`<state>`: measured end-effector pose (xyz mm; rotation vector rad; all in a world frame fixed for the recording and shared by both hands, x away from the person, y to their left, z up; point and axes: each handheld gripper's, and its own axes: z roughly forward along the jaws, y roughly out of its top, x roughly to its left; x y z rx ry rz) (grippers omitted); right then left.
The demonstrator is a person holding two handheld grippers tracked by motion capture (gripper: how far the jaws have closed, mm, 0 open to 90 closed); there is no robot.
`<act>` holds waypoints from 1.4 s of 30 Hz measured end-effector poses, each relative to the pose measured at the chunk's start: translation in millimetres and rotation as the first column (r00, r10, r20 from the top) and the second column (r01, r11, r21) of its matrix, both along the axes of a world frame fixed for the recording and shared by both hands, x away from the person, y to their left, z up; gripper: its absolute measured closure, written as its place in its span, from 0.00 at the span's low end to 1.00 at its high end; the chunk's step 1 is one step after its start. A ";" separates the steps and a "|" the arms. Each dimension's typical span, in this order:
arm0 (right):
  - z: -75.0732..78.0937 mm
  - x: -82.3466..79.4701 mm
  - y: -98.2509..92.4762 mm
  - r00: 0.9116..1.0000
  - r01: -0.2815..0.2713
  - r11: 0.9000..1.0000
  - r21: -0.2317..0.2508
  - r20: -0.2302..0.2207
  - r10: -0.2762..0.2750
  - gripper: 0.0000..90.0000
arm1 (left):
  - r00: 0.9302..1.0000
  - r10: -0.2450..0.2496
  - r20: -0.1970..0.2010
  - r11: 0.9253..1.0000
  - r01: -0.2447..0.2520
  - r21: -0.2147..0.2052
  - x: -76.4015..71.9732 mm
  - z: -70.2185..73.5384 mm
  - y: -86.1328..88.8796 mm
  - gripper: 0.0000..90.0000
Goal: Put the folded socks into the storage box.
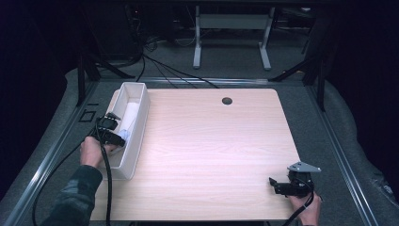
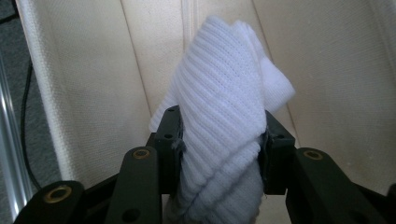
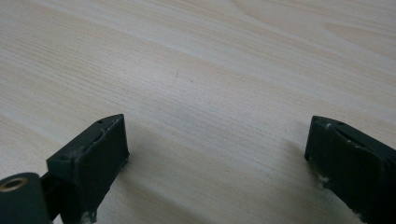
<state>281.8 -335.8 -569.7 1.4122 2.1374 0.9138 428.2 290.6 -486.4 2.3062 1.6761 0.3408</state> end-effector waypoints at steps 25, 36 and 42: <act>-0.1 -0.2 0.2 1.000 0.005 1.000 -0.005 0.003 -0.005 0.06 | 0.998 -0.019 -0.052 1.000 0.019 -0.006 3.2 -6.9 -10.5 0.62; -0.1 -0.2 0.2 1.000 0.004 1.000 -0.004 0.003 -0.004 0.06 | 1.000 -0.008 -0.030 1.000 0.008 -0.009 0.2 1.2 -9.8 0.43; -0.1 -0.2 0.2 1.000 0.004 1.000 -0.004 0.003 -0.004 0.06 | 1.000 -0.010 -0.015 1.000 0.010 -0.009 -3.0 10.1 -9.0 0.32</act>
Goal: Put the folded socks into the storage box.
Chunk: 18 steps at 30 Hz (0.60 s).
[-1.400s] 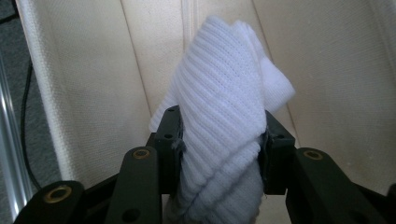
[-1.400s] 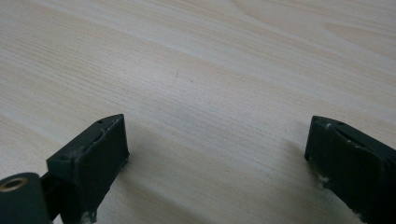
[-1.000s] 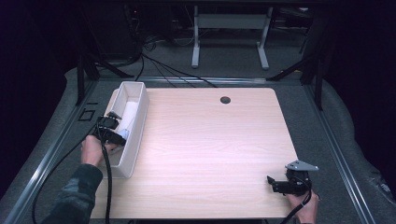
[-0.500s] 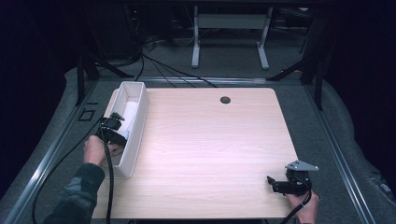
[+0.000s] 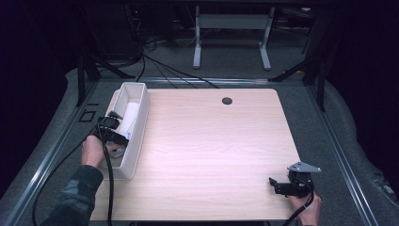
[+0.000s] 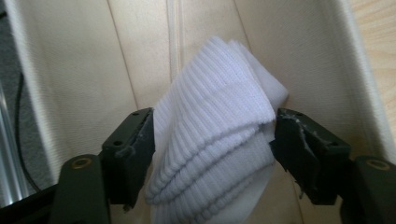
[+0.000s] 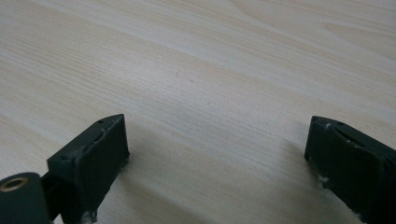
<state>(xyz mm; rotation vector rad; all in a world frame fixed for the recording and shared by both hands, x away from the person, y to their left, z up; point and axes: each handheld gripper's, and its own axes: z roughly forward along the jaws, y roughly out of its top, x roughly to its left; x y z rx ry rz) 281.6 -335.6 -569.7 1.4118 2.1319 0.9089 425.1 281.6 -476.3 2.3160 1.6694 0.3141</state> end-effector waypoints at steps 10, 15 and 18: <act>0.0 0.0 0.0 1.000 0.000 1.000 0.000 0.000 0.000 0.06 | 0.999 0.000 0.036 1.000 0.001 -0.002 -4.6 21.9 5.0 0.19; 0.0 0.0 0.0 1.000 0.000 1.000 0.000 0.000 0.000 0.06 | 0.998 -0.004 0.059 1.000 0.005 -0.014 -7.8 32.2 7.6 0.16; 0.0 0.0 0.0 1.000 0.000 1.000 0.000 0.000 0.000 0.06 | 0.997 0.001 0.082 1.000 0.000 -0.017 -10.4 39.9 10.7 0.14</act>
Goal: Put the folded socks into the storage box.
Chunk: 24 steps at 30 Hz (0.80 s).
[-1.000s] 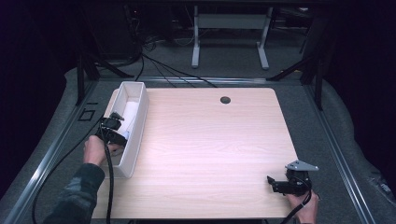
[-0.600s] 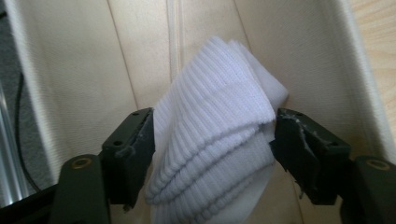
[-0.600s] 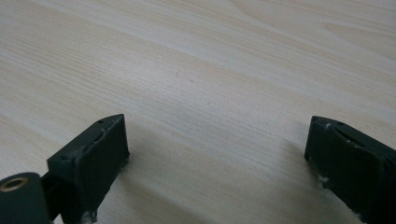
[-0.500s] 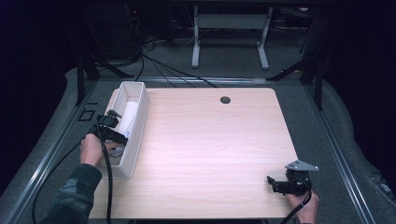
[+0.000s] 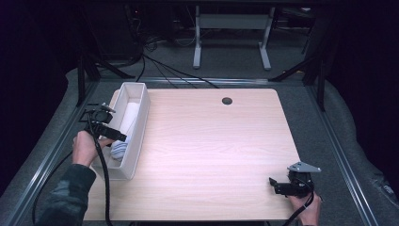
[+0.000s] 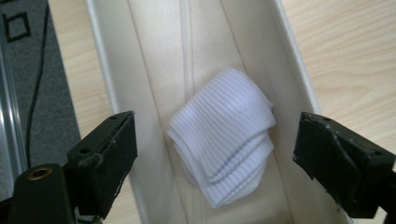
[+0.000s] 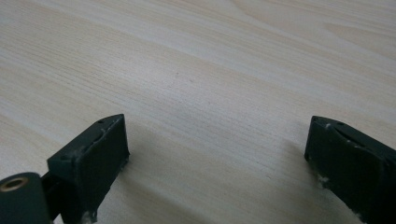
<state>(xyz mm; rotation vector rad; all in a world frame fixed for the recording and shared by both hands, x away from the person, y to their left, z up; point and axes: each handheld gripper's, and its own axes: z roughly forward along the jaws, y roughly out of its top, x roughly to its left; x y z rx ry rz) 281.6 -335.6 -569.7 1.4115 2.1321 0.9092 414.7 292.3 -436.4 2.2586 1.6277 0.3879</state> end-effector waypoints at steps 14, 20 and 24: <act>-0.2 0.2 -0.1 1.000 -0.003 1.000 0.004 0.001 0.003 0.06 | 0.996 -0.028 0.086 0.999 0.032 -0.040 -18.1 32.9 6.0 0.03; 0.4 0.0 -0.2 1.000 -0.002 1.000 -0.002 -0.005 0.002 0.06 | 0.990 -0.063 0.124 0.997 0.068 -0.035 -26.8 43.8 -1.7 0.00; 0.0 0.1 0.0 1.000 0.000 1.000 0.000 -0.001 0.000 0.06 | 0.983 -0.096 0.157 0.994 0.103 -0.036 -33.6 49.6 -11.5 0.00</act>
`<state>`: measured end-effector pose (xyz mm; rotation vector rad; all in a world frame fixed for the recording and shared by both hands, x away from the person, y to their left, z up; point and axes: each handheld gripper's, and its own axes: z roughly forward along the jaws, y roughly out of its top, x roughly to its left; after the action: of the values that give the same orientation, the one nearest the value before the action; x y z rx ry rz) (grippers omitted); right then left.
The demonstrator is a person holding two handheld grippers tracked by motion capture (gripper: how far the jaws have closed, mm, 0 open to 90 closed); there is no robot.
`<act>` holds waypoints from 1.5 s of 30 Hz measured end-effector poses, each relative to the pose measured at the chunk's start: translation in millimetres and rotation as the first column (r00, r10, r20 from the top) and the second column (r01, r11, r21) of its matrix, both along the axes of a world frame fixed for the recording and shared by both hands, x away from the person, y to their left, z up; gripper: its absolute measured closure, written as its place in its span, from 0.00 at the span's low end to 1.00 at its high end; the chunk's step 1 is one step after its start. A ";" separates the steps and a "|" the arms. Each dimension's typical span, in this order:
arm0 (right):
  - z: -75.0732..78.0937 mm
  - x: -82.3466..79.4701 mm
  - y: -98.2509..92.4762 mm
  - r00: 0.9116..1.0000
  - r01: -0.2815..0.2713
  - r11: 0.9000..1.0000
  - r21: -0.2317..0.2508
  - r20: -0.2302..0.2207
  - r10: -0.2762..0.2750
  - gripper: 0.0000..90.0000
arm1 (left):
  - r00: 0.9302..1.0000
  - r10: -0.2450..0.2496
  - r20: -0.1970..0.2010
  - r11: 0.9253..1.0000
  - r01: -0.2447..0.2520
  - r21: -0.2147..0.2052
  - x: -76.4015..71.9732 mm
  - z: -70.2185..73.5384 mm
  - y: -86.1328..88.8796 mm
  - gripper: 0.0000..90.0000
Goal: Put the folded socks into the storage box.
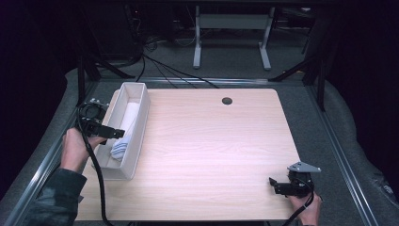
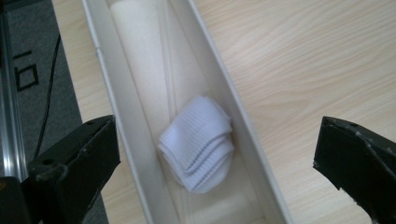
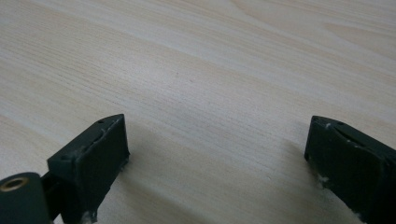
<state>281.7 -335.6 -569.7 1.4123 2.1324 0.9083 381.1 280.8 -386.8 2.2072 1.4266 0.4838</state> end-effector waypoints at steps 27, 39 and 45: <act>0.3 -0.3 -0.1 1.000 0.000 1.000 -0.001 -0.004 0.000 0.06 | 0.971 -0.237 0.021 0.971 0.238 -0.029 -33.5 -36.8 -74.1 0.00; 0.3 -0.2 -0.1 1.000 -0.001 1.000 -0.001 -0.004 0.001 0.06 | 0.954 -0.298 -0.013 0.953 0.297 -0.067 -41.1 -78.9 -98.6 0.00; 0.3 -0.3 -0.1 1.000 -0.001 1.000 -0.001 -0.004 0.001 0.06 | 0.947 -0.322 -0.010 0.944 0.320 -0.074 -46.6 -93.9 -106.8 0.00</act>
<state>281.5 -335.8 -569.4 1.4144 2.1361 0.9051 334.5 174.0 -480.7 2.3320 1.0447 0.2909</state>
